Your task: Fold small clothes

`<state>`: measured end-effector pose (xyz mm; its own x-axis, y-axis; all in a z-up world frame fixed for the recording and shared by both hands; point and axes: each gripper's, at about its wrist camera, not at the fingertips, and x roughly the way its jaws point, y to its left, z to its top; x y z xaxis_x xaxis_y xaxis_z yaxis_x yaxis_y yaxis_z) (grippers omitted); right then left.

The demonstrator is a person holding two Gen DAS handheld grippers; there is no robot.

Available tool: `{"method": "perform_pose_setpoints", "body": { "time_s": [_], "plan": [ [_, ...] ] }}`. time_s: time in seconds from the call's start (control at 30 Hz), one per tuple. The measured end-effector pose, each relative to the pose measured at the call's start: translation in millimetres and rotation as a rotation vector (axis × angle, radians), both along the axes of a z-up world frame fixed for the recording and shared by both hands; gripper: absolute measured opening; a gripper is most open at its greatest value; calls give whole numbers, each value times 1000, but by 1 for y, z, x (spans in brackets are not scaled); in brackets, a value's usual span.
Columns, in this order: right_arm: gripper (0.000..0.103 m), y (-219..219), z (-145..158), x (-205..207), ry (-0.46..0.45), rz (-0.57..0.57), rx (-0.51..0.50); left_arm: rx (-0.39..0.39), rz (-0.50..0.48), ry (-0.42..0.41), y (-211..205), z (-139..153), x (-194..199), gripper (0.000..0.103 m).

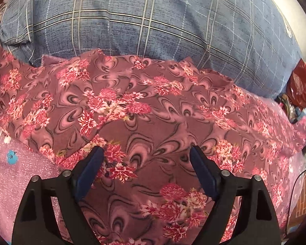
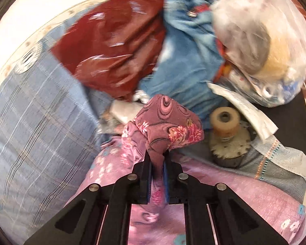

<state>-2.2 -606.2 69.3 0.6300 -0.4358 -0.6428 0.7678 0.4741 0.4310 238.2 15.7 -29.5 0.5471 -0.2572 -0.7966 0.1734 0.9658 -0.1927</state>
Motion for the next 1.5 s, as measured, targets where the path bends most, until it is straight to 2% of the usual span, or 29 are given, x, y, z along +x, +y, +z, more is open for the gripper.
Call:
{"method": "perform_pose_setpoints", "body": {
  "time_s": [0.13,0.33,0.6,0.87,0.97,1.0,1.03,1.17,1.27,1.4,1.5],
  "plan": [
    [9,37,17,29,-19,139,-20,20,-8,8,-3,-1,-1,86],
    [9,135,23,80,-17,418,-6,-70,-5,44,9,5,-2,86],
    [9,284,7,144,31,727,-9,-163,24,83,34,16,-1,86],
    [10,426,-18,177,80,992,-15,-237,82,53,68,32,-3,86],
    [19,468,-34,179,90,1089,35,-259,88,59,73,31,-3,86],
    [27,480,-42,179,113,1113,62,-270,84,63,74,31,-3,86],
    [31,488,-51,176,138,1134,92,-282,76,69,75,29,-3,86],
    [32,508,-73,147,204,1249,201,-302,39,87,66,25,-3,86],
    [38,497,-70,112,220,1296,163,-349,-35,116,51,23,-6,86],
    [43,446,-64,70,199,1216,153,-434,-150,176,25,17,-16,86],
    [45,399,-63,42,176,1127,176,-454,-164,209,2,16,-15,86]
  ]
}}
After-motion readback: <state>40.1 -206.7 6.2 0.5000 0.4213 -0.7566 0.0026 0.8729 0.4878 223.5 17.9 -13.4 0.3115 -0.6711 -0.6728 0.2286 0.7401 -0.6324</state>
